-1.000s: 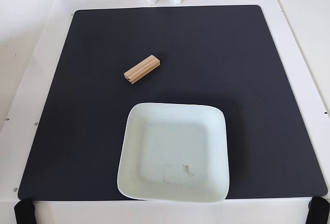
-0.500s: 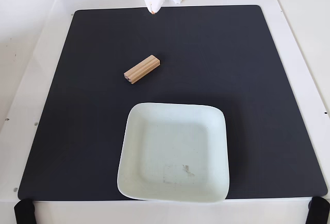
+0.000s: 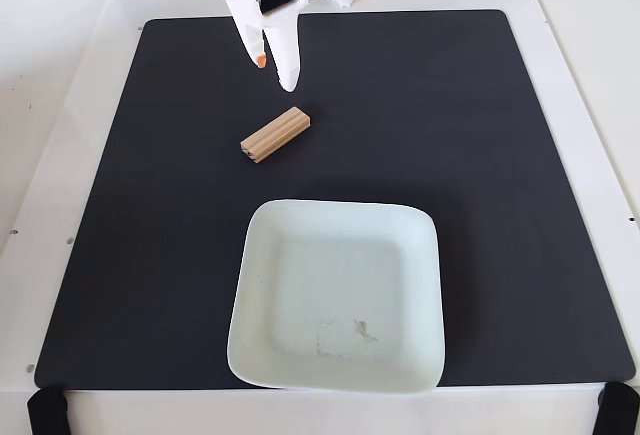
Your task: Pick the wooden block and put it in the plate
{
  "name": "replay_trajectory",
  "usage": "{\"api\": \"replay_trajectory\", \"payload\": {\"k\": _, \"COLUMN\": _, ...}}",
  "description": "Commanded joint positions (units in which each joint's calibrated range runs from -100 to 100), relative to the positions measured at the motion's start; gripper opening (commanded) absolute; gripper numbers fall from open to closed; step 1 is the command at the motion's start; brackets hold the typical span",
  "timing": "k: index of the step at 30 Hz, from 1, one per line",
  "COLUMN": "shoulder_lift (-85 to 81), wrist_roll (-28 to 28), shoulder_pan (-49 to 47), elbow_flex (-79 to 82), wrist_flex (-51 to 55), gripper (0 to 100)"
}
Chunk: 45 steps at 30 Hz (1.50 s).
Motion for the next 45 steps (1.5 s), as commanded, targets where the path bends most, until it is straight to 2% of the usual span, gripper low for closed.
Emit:
{"api": "replay_trajectory", "payload": {"k": 1, "shoulder_lift": 0.0, "wrist_roll": 0.8, "shoulder_pan": -0.2, "elbow_flex": 3.0, "wrist_flex": -4.9, "gripper": 25}}
{"api": "replay_trajectory", "payload": {"k": 8, "shoulder_lift": 0.2, "wrist_roll": 4.4, "shoulder_pan": -0.5, "elbow_flex": 12.6, "wrist_flex": -18.1, "gripper": 25}}
{"api": "replay_trajectory", "payload": {"k": 13, "shoulder_lift": 0.5, "wrist_roll": 4.7, "shoulder_pan": -1.5, "elbow_flex": 16.7, "wrist_flex": -24.3, "gripper": 25}}
{"api": "replay_trajectory", "payload": {"k": 29, "shoulder_lift": 7.2, "wrist_roll": 4.3, "shoulder_pan": -2.4, "elbow_flex": 14.8, "wrist_flex": -24.8, "gripper": 25}}
{"api": "replay_trajectory", "payload": {"k": 37, "shoulder_lift": 7.1, "wrist_roll": 4.3, "shoulder_pan": 0.4, "elbow_flex": 15.6, "wrist_flex": -24.8, "gripper": 25}}
{"api": "replay_trajectory", "payload": {"k": 45, "shoulder_lift": 7.2, "wrist_roll": 4.3, "shoulder_pan": 2.5, "elbow_flex": 15.7, "wrist_flex": -24.8, "gripper": 11}}
